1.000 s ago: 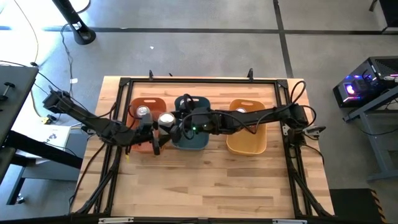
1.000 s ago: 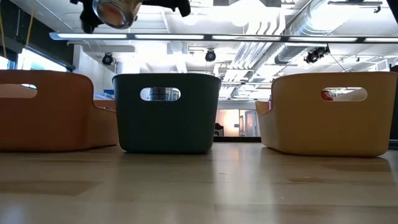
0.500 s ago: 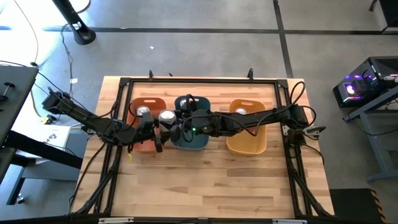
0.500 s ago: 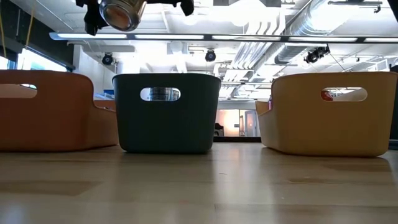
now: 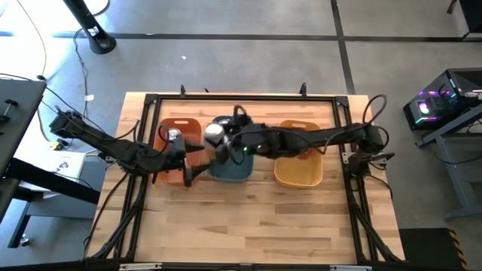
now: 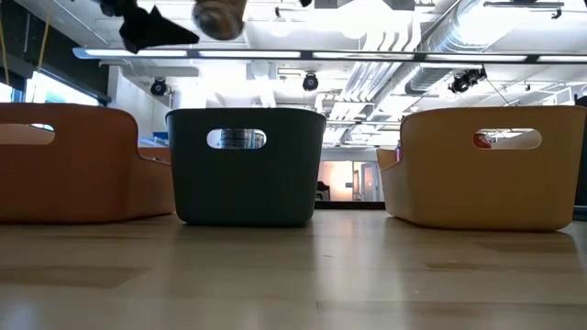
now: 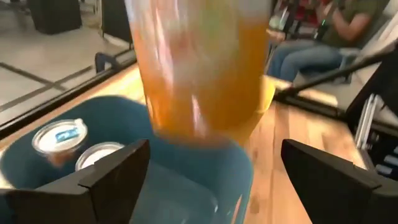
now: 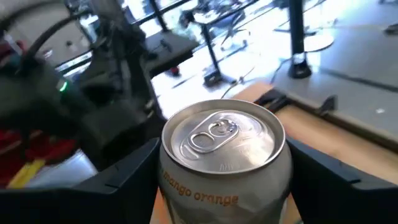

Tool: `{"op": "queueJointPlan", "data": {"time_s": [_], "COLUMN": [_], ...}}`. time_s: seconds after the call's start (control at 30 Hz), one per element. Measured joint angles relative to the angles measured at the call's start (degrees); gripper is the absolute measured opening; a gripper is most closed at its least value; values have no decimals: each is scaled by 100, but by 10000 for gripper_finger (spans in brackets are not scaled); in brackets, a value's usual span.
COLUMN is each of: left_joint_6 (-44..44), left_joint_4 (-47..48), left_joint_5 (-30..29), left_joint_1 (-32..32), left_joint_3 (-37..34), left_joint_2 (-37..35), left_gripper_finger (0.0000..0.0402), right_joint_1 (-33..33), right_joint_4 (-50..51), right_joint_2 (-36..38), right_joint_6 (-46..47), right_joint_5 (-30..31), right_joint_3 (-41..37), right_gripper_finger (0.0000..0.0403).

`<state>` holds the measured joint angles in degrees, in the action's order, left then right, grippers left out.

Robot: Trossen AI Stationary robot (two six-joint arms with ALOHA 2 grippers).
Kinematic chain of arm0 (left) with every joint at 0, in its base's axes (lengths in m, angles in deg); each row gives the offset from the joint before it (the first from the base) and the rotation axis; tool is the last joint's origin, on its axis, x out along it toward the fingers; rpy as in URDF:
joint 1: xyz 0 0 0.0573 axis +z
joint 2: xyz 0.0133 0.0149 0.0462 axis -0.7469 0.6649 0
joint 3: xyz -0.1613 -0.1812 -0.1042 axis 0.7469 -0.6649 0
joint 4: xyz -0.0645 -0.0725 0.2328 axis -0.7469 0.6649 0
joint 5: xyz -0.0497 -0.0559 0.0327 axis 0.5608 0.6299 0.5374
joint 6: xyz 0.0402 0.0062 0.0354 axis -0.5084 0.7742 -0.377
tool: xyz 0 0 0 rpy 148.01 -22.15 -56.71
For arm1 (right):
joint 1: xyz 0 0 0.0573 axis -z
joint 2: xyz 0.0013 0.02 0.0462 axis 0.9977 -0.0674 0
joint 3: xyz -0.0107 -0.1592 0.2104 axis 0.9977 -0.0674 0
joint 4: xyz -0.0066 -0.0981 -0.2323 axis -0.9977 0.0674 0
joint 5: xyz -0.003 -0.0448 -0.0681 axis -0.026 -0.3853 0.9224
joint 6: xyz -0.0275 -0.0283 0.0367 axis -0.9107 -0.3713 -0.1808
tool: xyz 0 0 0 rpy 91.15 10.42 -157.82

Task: Sort soda cans
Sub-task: Put the yellow-white soda can into the orange bin

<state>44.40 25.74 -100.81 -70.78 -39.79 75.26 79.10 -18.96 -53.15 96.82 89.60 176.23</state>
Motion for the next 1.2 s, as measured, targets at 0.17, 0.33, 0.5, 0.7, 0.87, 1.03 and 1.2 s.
{"op": "queueJointPlan", "data": {"time_s": [0.17,0.33,0.5,0.7,0.87,1.03,1.2], "left_joint_6": [-15,-413,-655,-583,-111,253,350], "left_joint_4": [1394,2620,3422,3758,3751,3423,3089], "left_joint_5": [33,83,105,85,115,107,48], "left_joint_1": [0,0,45,35,-127,-318,-352], "left_joint_3": [642,1710,2488,2981,3168,3216,3216], "left_joint_2": [-278,-360,-263,-341,-605,-952,-1102], "left_gripper_finger": [361,362,363,363,363,363,363], "right_joint_1": [-50,-205,-305,-257,-219,-109,124], "right_joint_4": [470,948,740,-1084,-2083,-2929,-3595], "right_joint_2": [53,-154,-496,-834,-1391,-1858,-2336], "right_joint_6": [-19,-66,-294,-612,-587,-439,-360], "right_joint_5": [134,169,171,-56,-154,-153,-124], "right_joint_3": [6,2,-4,22,1,7,119], "right_gripper_finger": [276,276,276,276,276,276,276]}}
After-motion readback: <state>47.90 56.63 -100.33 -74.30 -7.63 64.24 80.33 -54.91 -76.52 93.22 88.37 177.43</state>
